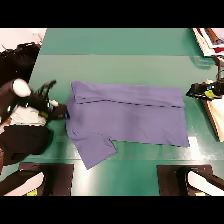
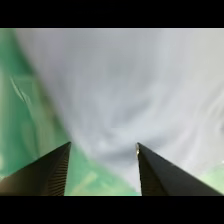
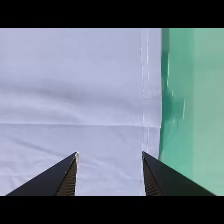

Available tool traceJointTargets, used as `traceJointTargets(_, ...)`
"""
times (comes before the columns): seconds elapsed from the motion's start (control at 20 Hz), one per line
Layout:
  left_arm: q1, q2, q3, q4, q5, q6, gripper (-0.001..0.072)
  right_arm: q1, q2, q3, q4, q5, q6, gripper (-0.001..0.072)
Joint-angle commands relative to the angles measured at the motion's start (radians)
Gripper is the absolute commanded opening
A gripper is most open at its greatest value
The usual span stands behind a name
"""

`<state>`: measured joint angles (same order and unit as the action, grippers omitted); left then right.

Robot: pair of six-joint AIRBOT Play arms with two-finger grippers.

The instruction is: Fold the shirts.

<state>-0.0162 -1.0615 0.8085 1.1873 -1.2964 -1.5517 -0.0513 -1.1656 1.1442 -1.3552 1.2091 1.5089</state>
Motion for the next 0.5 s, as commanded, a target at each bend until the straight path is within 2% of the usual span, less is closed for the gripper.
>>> traceJointTargets(0.0, 0.000, 0.268, -0.290, -0.076, -0.005, -0.084, 0.0482, 0.000, 0.050, -0.018, 0.002, -0.021, -0.001, 0.0449)
traceJointTargets(0.25, 0.000, 0.358, -0.467, -0.192, 0.013, -0.098, 0.0482, 0.000, 0.049, -0.018, 0.003, -0.016, 0.000, 0.0450)
traceJointTargets(0.45, -0.001, 0.358, -0.516, -0.297, 0.138, -0.032, 0.0482, 0.000, 0.049, -0.018, 0.010, -0.012, 0.000, 0.0450)
